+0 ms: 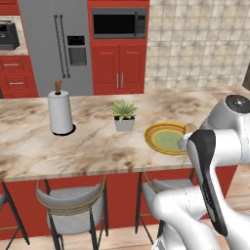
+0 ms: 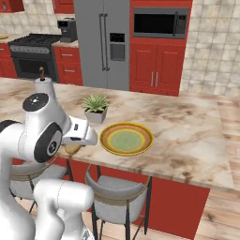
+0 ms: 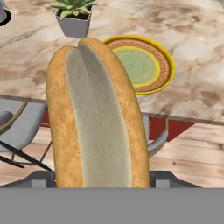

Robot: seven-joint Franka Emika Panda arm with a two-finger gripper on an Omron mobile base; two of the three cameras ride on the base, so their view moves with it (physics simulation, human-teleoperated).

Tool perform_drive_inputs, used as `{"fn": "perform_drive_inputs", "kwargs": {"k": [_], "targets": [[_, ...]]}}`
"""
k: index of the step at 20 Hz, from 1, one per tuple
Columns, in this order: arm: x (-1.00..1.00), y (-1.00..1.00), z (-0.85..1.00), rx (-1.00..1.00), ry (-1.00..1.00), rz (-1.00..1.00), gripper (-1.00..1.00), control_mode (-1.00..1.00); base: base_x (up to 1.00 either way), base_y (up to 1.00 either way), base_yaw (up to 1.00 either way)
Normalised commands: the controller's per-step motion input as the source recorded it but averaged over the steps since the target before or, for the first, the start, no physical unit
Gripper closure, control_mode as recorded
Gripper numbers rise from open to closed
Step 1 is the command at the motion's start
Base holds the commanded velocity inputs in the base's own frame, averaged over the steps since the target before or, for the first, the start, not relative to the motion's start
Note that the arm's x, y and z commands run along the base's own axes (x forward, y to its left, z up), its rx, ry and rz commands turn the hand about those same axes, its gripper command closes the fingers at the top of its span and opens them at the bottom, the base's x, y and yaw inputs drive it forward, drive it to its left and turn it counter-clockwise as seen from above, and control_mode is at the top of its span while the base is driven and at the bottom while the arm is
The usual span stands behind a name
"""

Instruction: Move the hot dog bun to the plate on the dining table and place the condiment next to that plate. Then navigate to the fridge and take the sausage and place it on the plate as well.

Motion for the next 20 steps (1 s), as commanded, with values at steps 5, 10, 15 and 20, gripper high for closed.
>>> {"fn": "perform_drive_inputs", "kwargs": {"k": [5, 10, 15, 20], "targets": [[0.98, -0.55, 0.00, 0.08, 0.14, 0.13, 1.00, -1.00, 0.00, 0.00, 0.00], [0.87, -0.23, 0.00, 0.02, 0.23, -0.02, 1.00, -1.00, 0.00, 0.00, 0.00], [0.88, -0.03, -0.04, 0.00, 0.34, -0.09, 1.00, -1.00, 0.00, 0.00, 0.00], [0.46, -0.13, -0.28, 0.00, 0.12, -0.02, 1.00, -1.00, 0.00, 0.00, 0.00]]}}
